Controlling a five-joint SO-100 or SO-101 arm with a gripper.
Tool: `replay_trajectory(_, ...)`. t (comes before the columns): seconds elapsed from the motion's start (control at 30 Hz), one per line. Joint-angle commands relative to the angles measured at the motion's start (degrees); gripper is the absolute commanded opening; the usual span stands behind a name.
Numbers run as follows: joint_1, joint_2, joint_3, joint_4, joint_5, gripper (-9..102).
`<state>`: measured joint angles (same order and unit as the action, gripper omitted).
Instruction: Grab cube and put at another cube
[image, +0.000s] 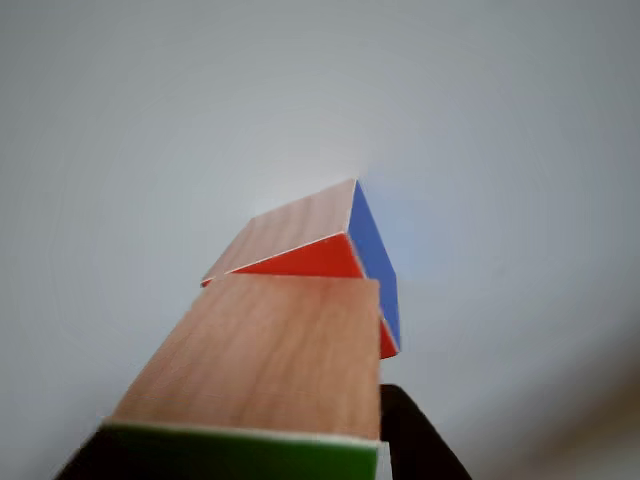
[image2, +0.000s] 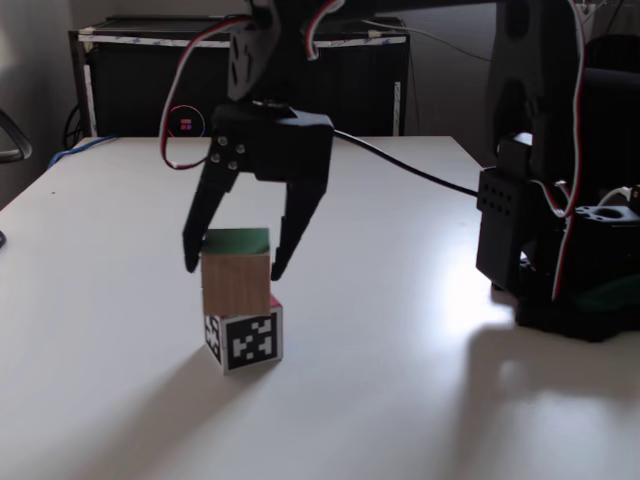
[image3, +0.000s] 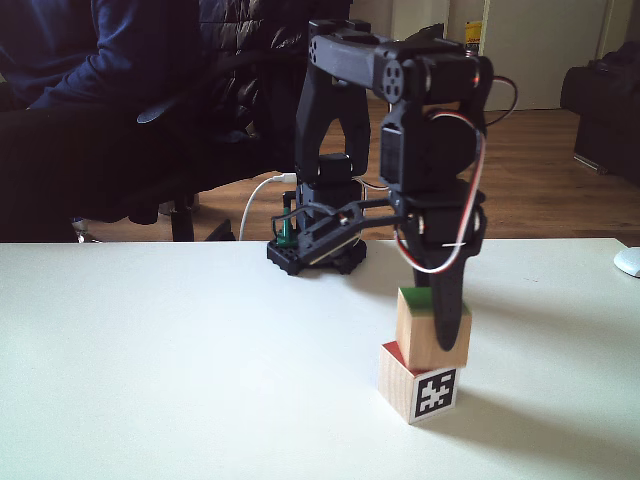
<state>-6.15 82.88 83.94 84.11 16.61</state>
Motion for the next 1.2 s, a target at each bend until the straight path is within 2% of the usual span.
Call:
replay_trajectory(0.0, 0.4, -0.3, -3.2, 1.0, -0.1, 38)
replay_trajectory(0.37, 1.0, -1.0, -5.2, 3.8, -0.1, 44)
replay_trajectory(0.6, -1.3, 5.6, -5.0, 7.9, 0.8, 47)
replay_trajectory(1.0, -5.2, 39.2, -0.9, 19.3, -0.5, 51)
replay_trajectory(1.07, -2.5, 47.5, 2.3, 18.5, -2.9, 51)
replay_trajectory(1.17, 3.4, 62.9, 13.0, 11.8, -7.5, 51)
